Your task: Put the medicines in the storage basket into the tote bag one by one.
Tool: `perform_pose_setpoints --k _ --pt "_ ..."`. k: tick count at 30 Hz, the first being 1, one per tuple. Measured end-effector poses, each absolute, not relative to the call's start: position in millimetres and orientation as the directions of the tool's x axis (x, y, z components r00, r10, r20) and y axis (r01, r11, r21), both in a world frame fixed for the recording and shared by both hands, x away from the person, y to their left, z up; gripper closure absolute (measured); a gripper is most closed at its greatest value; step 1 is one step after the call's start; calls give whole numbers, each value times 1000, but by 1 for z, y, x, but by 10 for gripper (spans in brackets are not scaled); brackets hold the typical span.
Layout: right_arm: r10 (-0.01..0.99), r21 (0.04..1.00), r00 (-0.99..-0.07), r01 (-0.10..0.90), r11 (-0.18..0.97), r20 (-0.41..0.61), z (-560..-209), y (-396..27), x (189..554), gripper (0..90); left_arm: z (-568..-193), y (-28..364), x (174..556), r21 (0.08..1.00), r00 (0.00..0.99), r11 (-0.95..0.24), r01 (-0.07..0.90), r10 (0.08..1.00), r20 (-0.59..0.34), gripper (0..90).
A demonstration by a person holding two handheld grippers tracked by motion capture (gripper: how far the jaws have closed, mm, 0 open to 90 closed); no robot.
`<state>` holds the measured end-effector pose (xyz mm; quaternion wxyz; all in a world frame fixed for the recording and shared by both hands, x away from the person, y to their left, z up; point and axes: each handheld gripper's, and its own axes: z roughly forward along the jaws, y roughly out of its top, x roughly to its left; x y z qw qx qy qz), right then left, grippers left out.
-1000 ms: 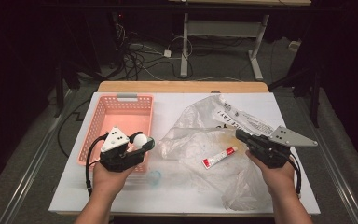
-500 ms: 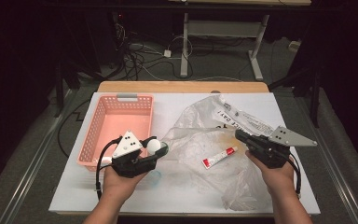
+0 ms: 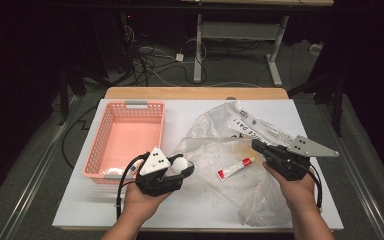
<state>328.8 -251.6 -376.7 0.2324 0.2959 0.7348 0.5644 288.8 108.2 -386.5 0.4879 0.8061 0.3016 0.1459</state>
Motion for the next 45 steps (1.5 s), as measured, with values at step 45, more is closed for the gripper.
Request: perform_pose_setpoints --k 45 --pt "695 969 -719 185 165 19 -377 -253 327 900 -415 40 296 840 837 -433 327 545 -46 489"
